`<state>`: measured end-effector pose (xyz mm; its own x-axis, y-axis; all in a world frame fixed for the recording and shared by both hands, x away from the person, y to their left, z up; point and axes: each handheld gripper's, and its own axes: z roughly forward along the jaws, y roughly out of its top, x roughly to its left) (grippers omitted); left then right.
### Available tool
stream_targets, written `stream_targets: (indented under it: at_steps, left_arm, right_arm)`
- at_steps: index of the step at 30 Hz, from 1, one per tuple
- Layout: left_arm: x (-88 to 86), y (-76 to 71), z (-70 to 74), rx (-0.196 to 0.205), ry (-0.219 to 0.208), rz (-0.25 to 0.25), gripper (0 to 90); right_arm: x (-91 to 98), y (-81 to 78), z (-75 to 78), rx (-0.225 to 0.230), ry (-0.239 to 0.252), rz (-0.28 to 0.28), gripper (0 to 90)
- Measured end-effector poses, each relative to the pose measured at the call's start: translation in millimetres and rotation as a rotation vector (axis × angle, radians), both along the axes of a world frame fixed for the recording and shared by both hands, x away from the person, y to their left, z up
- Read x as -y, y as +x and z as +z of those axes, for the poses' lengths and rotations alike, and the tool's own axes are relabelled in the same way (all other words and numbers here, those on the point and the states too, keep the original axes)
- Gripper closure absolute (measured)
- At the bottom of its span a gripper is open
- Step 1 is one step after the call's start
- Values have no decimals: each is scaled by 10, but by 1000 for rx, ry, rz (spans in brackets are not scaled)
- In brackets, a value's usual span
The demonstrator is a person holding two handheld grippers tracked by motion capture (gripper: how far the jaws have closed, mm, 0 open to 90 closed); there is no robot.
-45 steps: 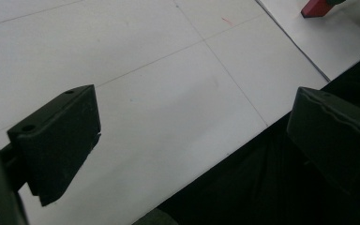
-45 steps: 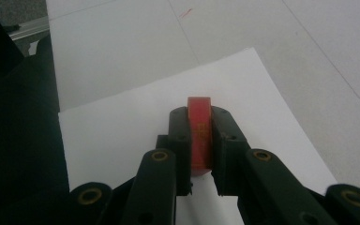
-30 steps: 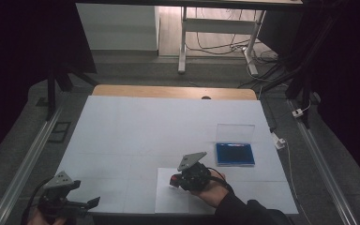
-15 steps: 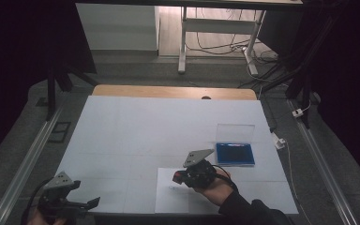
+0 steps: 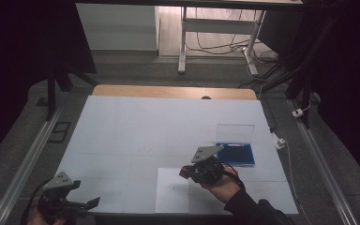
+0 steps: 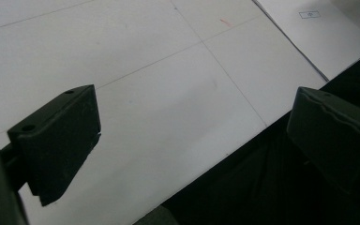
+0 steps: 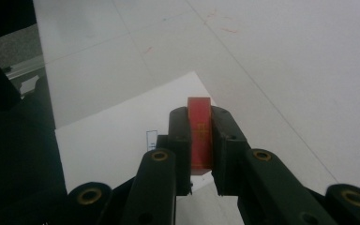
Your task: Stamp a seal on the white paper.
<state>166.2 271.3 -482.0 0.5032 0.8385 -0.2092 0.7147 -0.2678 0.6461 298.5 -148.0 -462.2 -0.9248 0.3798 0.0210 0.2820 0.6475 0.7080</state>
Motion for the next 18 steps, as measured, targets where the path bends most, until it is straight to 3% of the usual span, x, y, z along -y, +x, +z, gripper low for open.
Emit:
stream_targets:
  at_steps: [18]
  left_arm:
    - [-1, 1, 0, 0, -2, -1, 35]
  right_arm:
    - [298, 107, 54, 20, 16, -92, 799]
